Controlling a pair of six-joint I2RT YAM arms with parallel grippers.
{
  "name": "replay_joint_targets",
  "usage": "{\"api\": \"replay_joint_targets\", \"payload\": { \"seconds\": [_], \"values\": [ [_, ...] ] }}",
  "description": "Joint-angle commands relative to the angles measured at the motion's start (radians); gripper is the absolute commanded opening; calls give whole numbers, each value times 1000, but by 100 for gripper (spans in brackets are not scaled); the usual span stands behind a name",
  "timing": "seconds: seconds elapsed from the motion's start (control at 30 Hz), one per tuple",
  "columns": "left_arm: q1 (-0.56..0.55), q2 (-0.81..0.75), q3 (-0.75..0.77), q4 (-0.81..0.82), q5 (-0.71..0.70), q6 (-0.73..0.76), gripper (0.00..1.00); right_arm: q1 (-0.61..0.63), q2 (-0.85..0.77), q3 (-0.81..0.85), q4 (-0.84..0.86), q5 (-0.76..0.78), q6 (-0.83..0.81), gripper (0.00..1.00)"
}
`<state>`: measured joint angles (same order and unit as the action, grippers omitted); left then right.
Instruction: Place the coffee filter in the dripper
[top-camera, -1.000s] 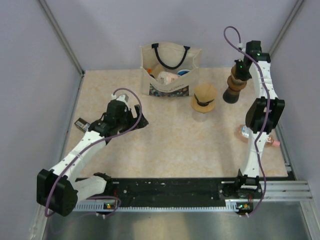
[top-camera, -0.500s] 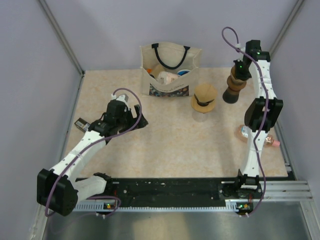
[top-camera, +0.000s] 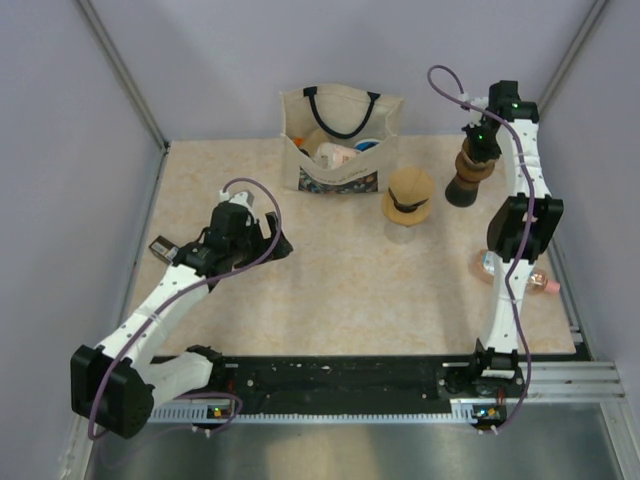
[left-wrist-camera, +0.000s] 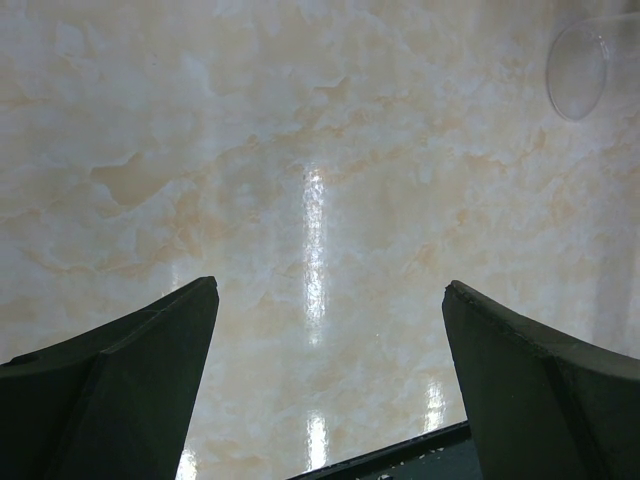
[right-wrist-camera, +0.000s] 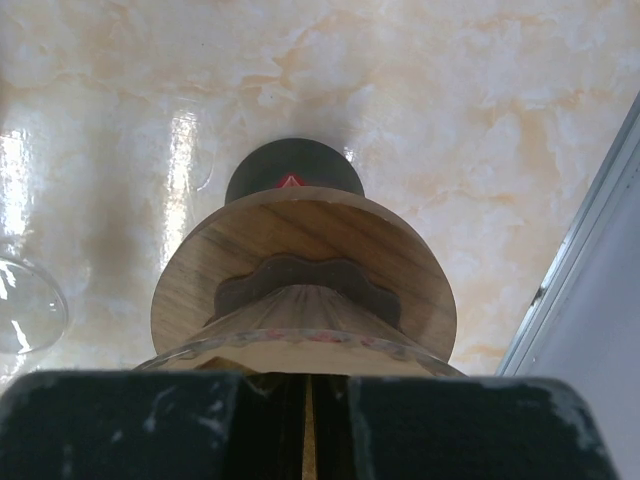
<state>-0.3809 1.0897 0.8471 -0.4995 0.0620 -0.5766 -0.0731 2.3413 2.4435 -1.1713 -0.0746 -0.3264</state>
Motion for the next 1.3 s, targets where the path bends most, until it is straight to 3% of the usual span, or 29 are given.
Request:
{"api": "replay_joint_targets", "payload": {
  "seconds": [0.0,0.47,0.87,0.97,1.27],
  "values": [
    [5,-30,24,-2,-16,3,99,10,85,2,-44,1,-53,0],
    [4,-42,4,15,-4,-5,99,12,-6,31,35,-111,26,4],
    [4,-57,-10,29,7,-6,99,12,-57,48,64,-77,58,9],
    [4,-54,-8,32,15,-8,99,12,-69,51,68,-80,61,0],
    [5,-53,-10,36,21,-8,99,12,-89,51,73,-88,66,0]
  ]
}}
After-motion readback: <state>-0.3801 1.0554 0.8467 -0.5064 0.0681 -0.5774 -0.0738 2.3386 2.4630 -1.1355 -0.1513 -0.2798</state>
